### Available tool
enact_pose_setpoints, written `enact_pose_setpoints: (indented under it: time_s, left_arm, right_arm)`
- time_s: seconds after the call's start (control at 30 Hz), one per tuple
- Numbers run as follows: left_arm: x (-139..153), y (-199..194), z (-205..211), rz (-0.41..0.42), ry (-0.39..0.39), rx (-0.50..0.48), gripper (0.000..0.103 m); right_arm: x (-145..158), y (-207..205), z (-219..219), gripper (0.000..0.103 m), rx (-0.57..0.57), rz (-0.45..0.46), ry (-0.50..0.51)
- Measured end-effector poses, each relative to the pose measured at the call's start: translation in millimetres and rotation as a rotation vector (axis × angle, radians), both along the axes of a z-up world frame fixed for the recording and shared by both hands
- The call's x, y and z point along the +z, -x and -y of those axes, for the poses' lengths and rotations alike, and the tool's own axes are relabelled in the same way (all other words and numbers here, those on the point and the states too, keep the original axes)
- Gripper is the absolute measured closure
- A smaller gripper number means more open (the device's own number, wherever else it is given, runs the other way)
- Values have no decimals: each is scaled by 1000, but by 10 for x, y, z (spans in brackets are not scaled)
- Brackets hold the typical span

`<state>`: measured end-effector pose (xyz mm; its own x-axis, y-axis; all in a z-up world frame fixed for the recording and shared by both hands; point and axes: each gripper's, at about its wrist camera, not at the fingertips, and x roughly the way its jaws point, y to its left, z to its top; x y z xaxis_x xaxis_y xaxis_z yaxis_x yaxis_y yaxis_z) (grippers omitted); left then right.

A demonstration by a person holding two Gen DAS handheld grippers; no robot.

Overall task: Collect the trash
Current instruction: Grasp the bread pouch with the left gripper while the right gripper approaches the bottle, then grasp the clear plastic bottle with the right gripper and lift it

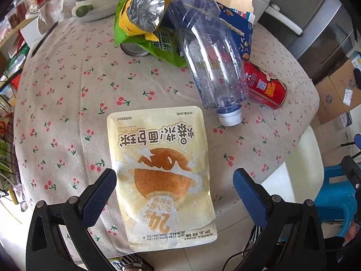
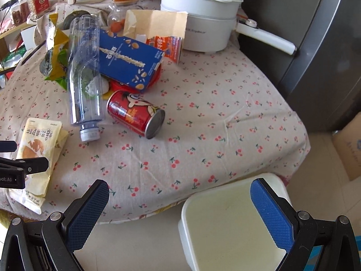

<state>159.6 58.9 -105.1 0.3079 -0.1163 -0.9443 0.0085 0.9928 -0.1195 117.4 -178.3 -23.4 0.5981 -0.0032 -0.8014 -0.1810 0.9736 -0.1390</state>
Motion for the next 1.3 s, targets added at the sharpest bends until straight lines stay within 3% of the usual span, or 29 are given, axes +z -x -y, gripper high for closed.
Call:
enact_pose_setpoints:
  time_s: [0.2, 0.33, 0.43, 0.6, 0.77, 1.1, 1.2, 1.3]
  left_arm:
    - [-214, -108, -167, -44, -58, 68, 2]
    - [-210, -94, -330, -36, 26, 105, 21]
    - [-134, -45, -452, -14, 85, 116, 27]
    - [46, 63, -625, 21, 140, 117, 41]
    - [200, 158, -829, 57, 146, 125, 46]
    - [331, 208, -1000, 102, 210, 146, 49]
    - [379, 185, -986, 112, 214, 138, 49]
    - [417, 158, -958, 120, 218, 127, 49]
  right_arm:
    - [-81, -156, -37, 0, 16, -38, -27]
    - [-71, -186, -106, 0, 32, -22, -15]
    - [-43, -194, -143, 0, 57, -7, -27]
    - [-61, -298, -160, 0, 71, -49, -138]
    - [-159, -393, -268, 6, 87, -106, -251]
    - [-352, -854, -498, 13, 154, -91, -157]
    - [-408, -1032, -396, 13, 86, -120, -182]
    - [-415, -1157, -274, 13, -14, -150, -323]
